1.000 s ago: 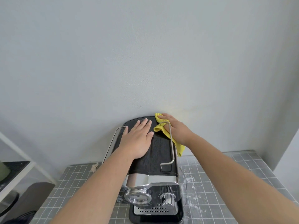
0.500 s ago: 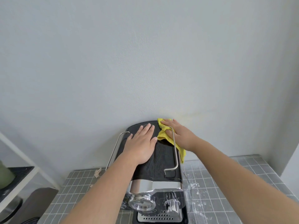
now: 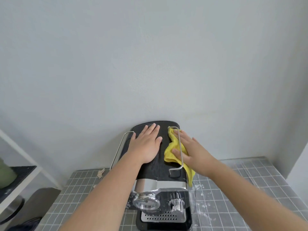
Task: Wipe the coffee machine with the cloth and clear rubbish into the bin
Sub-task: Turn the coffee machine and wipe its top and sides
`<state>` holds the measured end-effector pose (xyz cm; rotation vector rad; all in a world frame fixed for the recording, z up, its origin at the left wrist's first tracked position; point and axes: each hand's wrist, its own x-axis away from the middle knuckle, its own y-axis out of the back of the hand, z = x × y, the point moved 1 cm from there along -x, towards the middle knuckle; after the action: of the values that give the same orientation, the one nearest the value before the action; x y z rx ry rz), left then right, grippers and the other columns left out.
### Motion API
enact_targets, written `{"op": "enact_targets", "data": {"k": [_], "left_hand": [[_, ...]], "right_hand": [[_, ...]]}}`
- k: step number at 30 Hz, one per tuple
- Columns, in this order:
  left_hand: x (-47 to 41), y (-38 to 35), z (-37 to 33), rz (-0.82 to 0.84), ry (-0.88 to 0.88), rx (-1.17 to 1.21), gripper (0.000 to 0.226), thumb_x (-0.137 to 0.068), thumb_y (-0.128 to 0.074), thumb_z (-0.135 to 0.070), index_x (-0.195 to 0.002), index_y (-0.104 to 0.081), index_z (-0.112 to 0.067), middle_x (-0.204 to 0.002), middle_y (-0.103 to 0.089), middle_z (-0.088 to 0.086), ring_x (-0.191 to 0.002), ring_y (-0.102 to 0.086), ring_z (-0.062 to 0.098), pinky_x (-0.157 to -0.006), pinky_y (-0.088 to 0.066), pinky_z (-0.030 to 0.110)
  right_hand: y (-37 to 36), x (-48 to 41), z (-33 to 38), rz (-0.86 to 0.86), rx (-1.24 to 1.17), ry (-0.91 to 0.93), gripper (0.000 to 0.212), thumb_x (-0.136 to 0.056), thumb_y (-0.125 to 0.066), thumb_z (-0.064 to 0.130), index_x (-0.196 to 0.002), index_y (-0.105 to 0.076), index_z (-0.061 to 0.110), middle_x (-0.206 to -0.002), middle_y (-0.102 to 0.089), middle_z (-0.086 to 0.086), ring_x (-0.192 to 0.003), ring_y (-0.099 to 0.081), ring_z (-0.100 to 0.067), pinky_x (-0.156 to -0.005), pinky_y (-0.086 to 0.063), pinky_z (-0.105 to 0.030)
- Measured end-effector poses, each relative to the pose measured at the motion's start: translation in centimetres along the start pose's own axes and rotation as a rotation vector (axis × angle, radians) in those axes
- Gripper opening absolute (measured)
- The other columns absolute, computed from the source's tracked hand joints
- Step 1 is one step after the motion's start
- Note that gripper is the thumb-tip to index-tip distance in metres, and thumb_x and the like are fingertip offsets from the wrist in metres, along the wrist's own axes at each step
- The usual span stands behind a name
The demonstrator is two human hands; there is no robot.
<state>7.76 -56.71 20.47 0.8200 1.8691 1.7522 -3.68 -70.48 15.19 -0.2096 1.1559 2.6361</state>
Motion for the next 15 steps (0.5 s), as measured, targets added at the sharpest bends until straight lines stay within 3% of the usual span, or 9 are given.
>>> {"op": "enact_targets", "data": {"k": [5,9,12,15], "left_hand": [[0.1,0.1,-0.2,0.001,0.008,-0.031,0.052,-0.102,-0.016,-0.038,-0.152,-0.005,-0.027,-0.161,0.004,-0.012,-0.149,0.005,0.011,-0.12,-0.003,0.05],[0.8,0.4,-0.8,-0.091,-0.011,-0.073,0.049,-0.103,-0.019,-0.032,-0.15,-0.017,-0.022,-0.161,-0.009,-0.01,-0.149,-0.005,0.009,-0.119,-0.01,0.047],[1.4,0.5,-0.9,-0.061,-0.053,-0.035,0.047,-0.103,-0.023,-0.028,-0.149,-0.022,-0.019,-0.161,-0.012,-0.007,-0.149,-0.007,0.01,-0.118,-0.015,0.044],[2.1,0.2,-0.9,-0.002,-0.038,0.04,0.049,-0.104,-0.023,-0.028,-0.151,-0.016,-0.019,-0.162,-0.005,-0.008,-0.149,0.0,0.011,-0.119,-0.01,0.045]], "right_hand": [[-1.8,6.3,2.7,-0.067,-0.026,0.048,0.049,-0.093,-0.026,0.052,-0.141,-0.021,0.047,-0.151,-0.017,0.029,-0.14,0.004,0.011,-0.116,0.007,-0.03],[-0.9,3.9,2.2,-0.069,0.022,-0.02,0.054,-0.089,-0.019,0.061,-0.141,-0.024,0.046,-0.151,-0.022,0.025,-0.141,0.001,0.006,-0.118,0.005,-0.04],[0.4,0.0,1.4,0.016,0.055,-0.109,0.048,-0.097,-0.028,0.046,-0.145,-0.021,0.038,-0.155,-0.018,0.017,-0.145,0.0,-0.006,-0.117,0.003,-0.048],[0.7,-1.3,1.3,0.047,0.035,-0.127,0.048,-0.099,-0.03,0.04,-0.146,-0.02,0.035,-0.156,-0.015,0.016,-0.146,-0.001,-0.01,-0.117,0.001,-0.051]]}}
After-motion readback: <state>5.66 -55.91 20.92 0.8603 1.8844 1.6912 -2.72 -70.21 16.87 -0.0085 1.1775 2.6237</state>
